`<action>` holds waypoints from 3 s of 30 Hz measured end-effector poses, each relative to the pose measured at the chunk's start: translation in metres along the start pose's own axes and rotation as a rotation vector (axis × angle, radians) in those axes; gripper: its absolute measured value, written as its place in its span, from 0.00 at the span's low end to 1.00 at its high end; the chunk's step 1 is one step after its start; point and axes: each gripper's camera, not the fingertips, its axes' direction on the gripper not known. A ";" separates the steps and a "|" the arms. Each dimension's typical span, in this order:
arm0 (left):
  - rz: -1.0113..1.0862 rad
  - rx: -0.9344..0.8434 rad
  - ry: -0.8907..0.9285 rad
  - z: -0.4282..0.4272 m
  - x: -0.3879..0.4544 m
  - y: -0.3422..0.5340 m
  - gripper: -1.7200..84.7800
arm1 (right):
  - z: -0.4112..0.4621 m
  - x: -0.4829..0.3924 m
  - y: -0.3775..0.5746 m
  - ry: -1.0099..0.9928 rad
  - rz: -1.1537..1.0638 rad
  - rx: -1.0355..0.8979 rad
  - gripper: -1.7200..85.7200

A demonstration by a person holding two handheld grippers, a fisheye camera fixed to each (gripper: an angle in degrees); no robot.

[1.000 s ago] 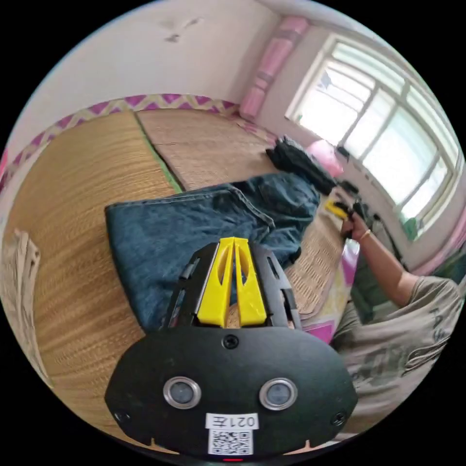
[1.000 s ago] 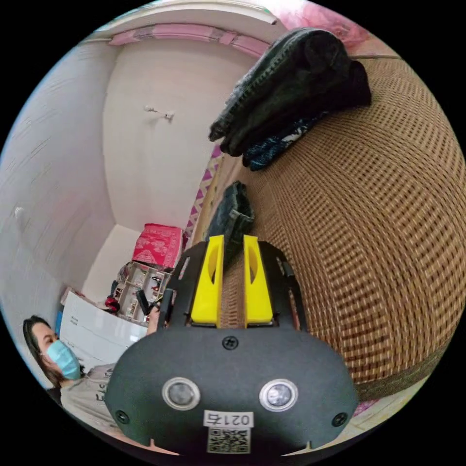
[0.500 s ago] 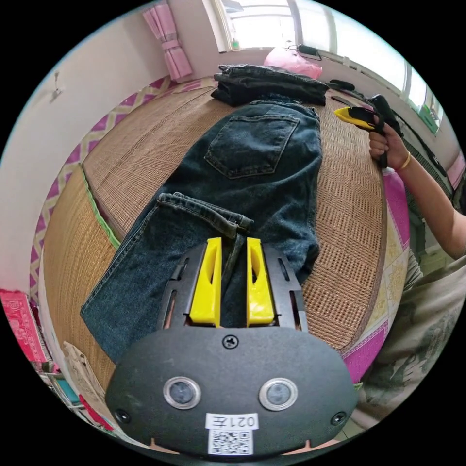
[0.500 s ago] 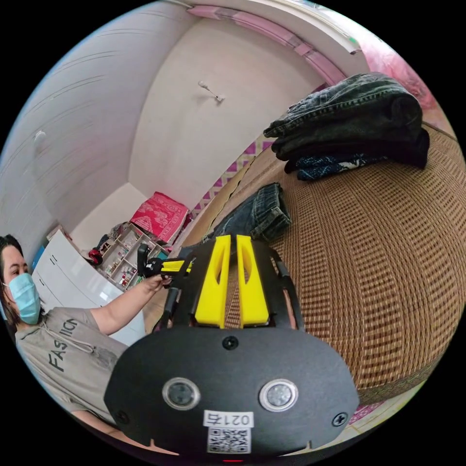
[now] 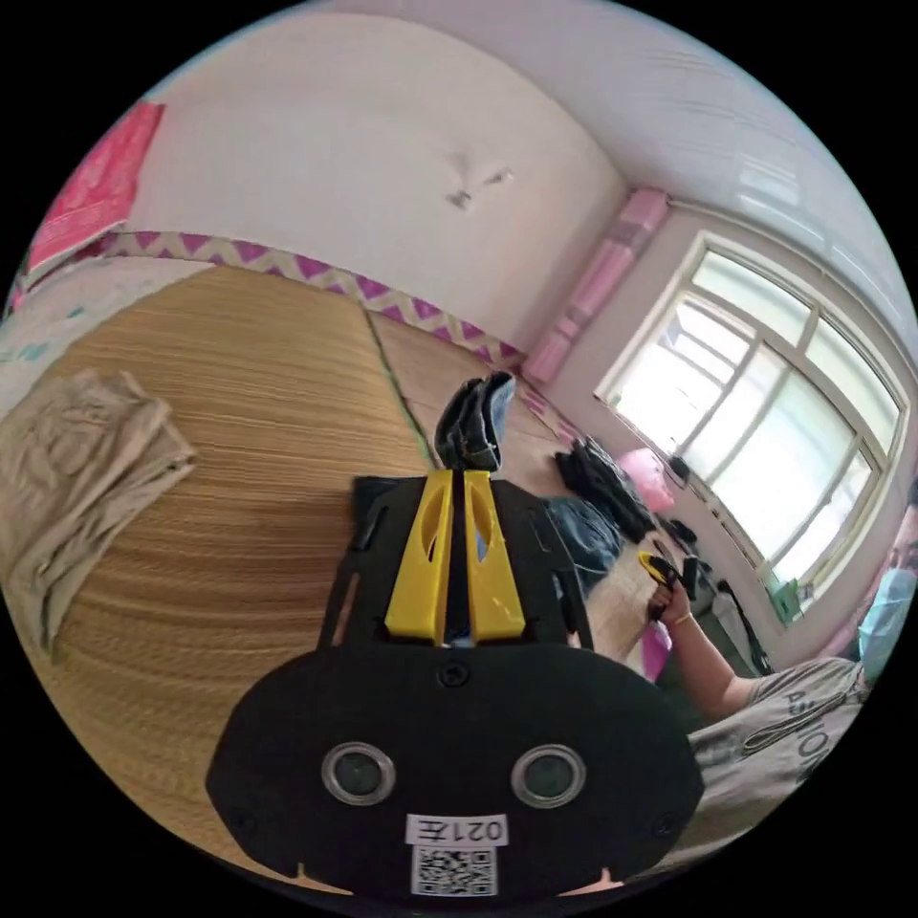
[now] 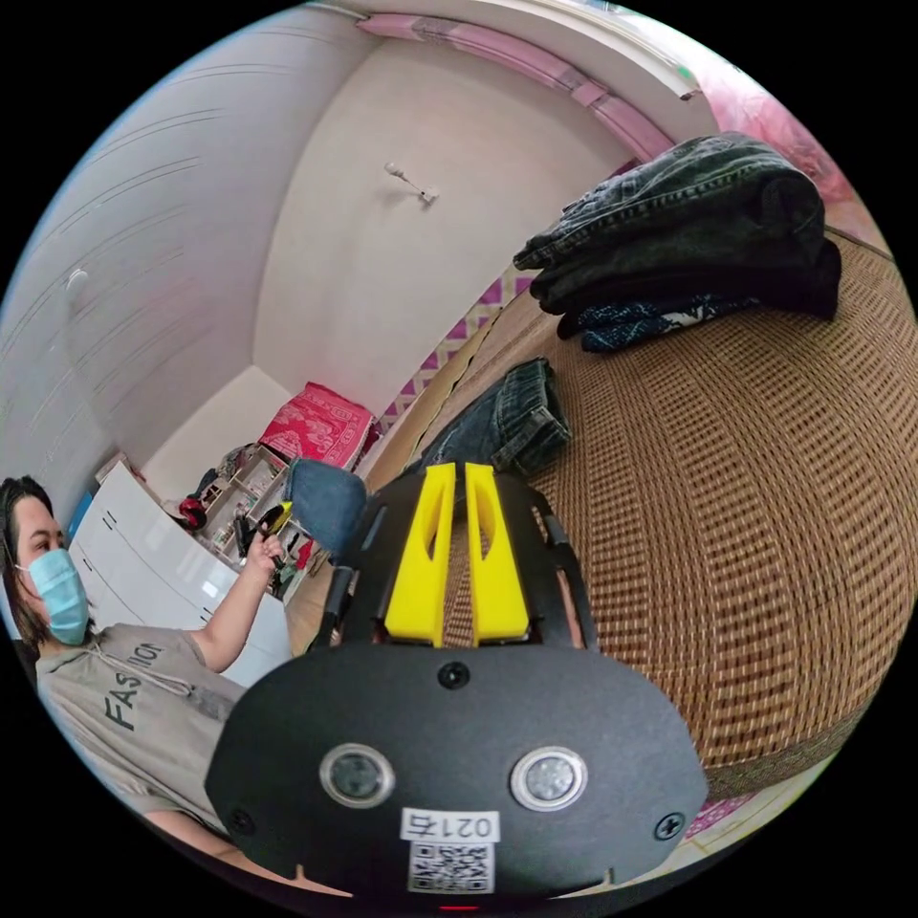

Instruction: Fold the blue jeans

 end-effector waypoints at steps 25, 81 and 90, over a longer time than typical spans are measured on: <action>-0.078 0.154 -0.137 -0.183 -0.256 0.174 0.03 | 0.252 -0.255 -0.227 0.387 -0.648 -0.390 0.14; 0.029 -0.047 0.260 -0.123 0.026 0.392 0.01 | 0.110 -0.435 -0.343 0.160 -0.755 -0.745 0.05; -0.001 -0.076 -0.186 -0.174 -0.009 0.354 0.01 | 0.053 -0.430 -0.424 0.427 -0.689 -0.436 0.09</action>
